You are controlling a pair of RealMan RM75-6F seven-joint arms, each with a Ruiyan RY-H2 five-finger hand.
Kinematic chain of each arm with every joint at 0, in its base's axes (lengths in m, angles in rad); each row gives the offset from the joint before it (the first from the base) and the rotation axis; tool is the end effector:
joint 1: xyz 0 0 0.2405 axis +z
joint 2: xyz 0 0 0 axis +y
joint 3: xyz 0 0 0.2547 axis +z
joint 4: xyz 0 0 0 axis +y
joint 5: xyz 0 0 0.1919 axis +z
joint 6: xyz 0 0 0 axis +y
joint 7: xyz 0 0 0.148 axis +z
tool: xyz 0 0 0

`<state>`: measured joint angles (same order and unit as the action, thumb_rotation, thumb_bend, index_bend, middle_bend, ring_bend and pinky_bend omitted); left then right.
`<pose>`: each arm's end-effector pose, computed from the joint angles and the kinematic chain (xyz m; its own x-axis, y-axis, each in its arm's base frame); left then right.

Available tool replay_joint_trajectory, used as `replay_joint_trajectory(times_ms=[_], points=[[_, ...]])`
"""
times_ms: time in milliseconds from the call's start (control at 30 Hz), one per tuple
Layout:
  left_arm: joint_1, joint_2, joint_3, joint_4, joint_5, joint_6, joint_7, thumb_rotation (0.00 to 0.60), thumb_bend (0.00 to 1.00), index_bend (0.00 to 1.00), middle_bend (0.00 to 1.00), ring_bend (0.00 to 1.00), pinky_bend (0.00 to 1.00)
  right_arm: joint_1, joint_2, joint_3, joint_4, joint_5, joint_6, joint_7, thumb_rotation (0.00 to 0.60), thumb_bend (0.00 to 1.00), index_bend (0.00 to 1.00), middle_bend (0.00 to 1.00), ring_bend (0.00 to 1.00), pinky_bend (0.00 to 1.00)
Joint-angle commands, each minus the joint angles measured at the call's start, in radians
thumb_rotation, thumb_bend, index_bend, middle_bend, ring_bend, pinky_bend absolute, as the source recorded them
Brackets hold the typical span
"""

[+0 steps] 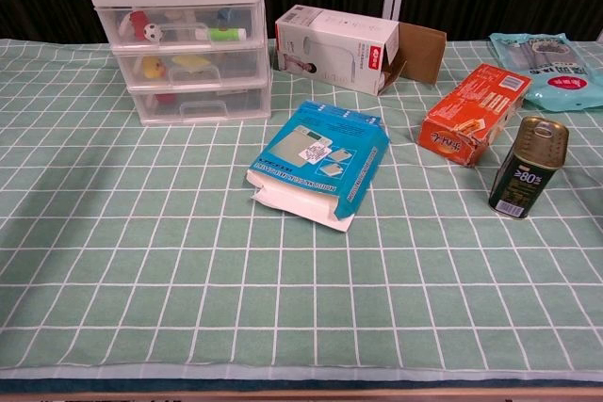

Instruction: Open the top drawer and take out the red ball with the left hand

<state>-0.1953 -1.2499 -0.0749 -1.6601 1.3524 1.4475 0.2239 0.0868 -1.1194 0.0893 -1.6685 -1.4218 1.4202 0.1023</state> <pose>-0.2805 0.2174 0.1344 0.4207 0.0099 0.9071 0.9069 0.0185 -0.4208 -0.3024 -0.1902 0.1707 0.2317 -0.0257 0.9724 -0.9706 0.0608 0.2329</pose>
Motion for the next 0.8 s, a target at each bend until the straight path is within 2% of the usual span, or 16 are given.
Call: replay_joint_trajectory(times_ms=[33,433,467,533,567,600,633,667,733,800], points=[[0.000,-0.001,-0.002,0.001,-0.001,-0.002,0.000,0.600,0.09,0.00,0.00,0.00,0.01,0.000,0.000,0.000,0.000,-0.001,0.001,-0.001,0.600,0.08,0.00,0.00,0.00,0.22],[-0.004,-0.004,-0.012,-0.009,-0.005,-0.015,0.001,0.600,0.11,0.00,0.00,0.00,0.02,-0.001,0.001,0.001,-0.007,0.005,0.000,-0.001,0.600,0.08,0.00,0.00,0.00,0.22],[-0.007,-0.005,-0.014,-0.015,-0.008,-0.021,0.001,0.600,0.13,0.00,0.00,0.00,0.03,-0.001,0.001,0.002,-0.007,0.008,-0.001,0.001,0.600,0.08,0.00,0.00,0.00,0.22],[-0.016,-0.002,-0.018,-0.029,-0.016,-0.038,0.005,0.600,0.15,0.00,0.04,0.05,0.14,-0.001,0.003,0.003,-0.009,0.010,-0.002,0.004,0.600,0.08,0.00,0.00,0.00,0.22],[-0.020,-0.001,-0.023,-0.037,-0.021,-0.044,0.008,0.600,0.18,0.00,0.10,0.12,0.26,-0.002,0.004,0.002,-0.010,0.009,-0.002,0.005,0.600,0.08,0.00,0.00,0.00,0.22],[-0.029,-0.001,-0.033,-0.047,-0.026,-0.052,0.011,0.600,0.22,0.00,0.21,0.25,0.40,-0.002,0.004,0.002,-0.011,0.007,-0.001,0.007,0.600,0.08,0.00,0.00,0.00,0.22],[-0.036,-0.001,-0.040,-0.053,-0.030,-0.057,0.011,0.600,0.25,0.00,0.30,0.34,0.49,-0.002,0.005,0.001,-0.011,0.005,-0.001,0.008,0.600,0.08,0.00,0.00,0.00,0.22],[-0.047,-0.004,-0.054,-0.066,-0.039,-0.068,0.004,0.600,0.30,0.00,0.44,0.48,0.61,-0.002,0.005,0.000,-0.011,0.003,-0.001,0.009,0.600,0.08,0.00,0.00,0.00,0.22],[-0.073,-0.011,-0.083,-0.089,-0.067,-0.100,-0.015,0.600,0.36,0.00,0.65,0.67,0.76,-0.001,0.005,-0.001,-0.010,0.000,-0.004,0.012,0.600,0.08,0.00,0.00,0.00,0.22],[-0.103,-0.017,-0.113,-0.115,-0.114,-0.150,-0.038,0.600,0.39,0.00,0.77,0.78,0.85,0.000,0.005,-0.001,-0.011,0.002,-0.007,0.015,0.600,0.08,0.00,0.00,0.00,0.22]])
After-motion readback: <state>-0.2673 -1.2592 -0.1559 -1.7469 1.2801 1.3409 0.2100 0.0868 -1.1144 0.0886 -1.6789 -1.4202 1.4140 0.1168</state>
